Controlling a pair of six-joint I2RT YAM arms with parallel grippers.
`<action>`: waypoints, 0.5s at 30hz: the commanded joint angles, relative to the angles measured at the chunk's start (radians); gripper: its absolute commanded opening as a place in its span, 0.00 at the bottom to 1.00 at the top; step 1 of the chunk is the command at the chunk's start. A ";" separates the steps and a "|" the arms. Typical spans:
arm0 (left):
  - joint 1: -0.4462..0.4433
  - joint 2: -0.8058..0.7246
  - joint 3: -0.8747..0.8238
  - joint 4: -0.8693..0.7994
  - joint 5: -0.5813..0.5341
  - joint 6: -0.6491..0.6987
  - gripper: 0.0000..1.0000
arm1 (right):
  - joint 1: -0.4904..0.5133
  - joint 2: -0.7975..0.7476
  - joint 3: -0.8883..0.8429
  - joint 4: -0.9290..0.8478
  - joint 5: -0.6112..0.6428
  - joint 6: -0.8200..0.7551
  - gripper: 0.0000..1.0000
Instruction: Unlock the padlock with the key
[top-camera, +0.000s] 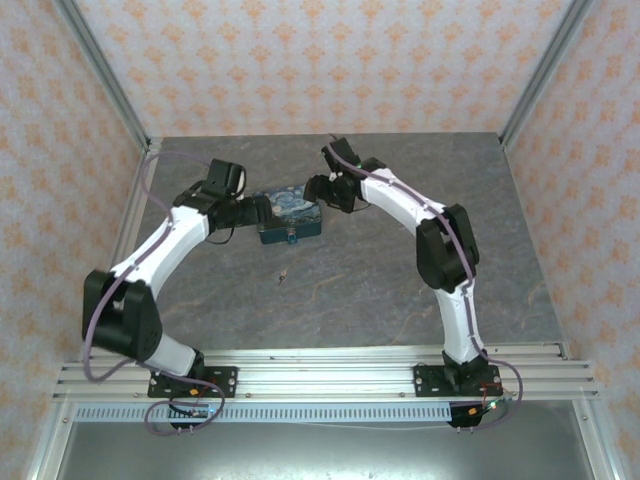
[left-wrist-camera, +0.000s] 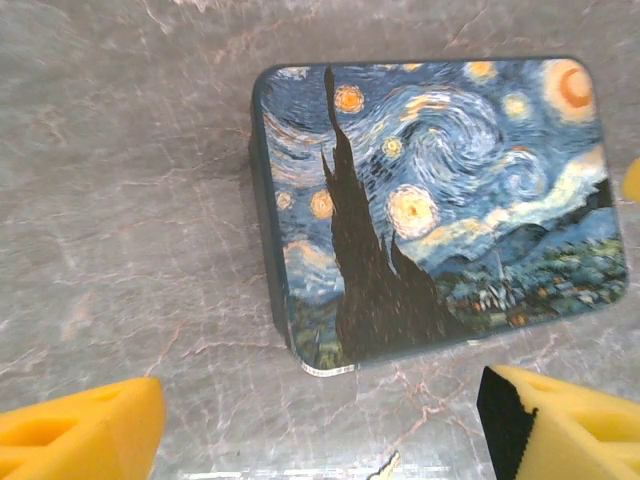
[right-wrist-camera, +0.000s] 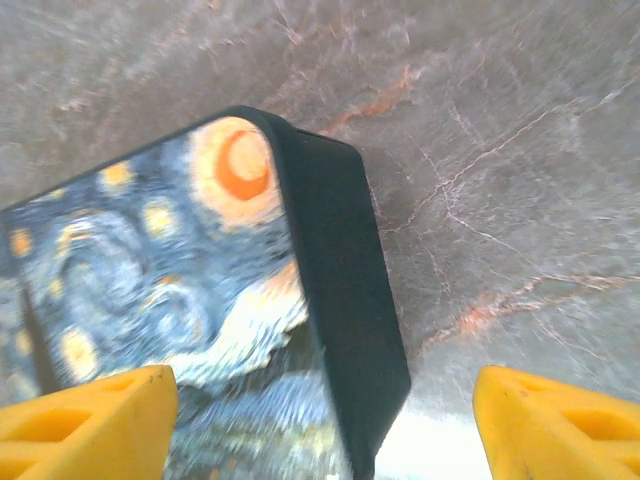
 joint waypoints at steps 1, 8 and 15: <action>-0.018 -0.101 -0.119 -0.042 -0.001 0.011 0.82 | -0.002 -0.146 -0.076 -0.035 0.067 -0.039 0.78; -0.166 -0.192 -0.349 0.020 -0.001 -0.054 0.73 | -0.001 -0.357 -0.445 0.132 0.073 0.031 0.78; -0.296 -0.074 -0.388 0.075 -0.069 -0.035 0.60 | 0.020 -0.492 -0.750 0.267 0.073 0.126 0.76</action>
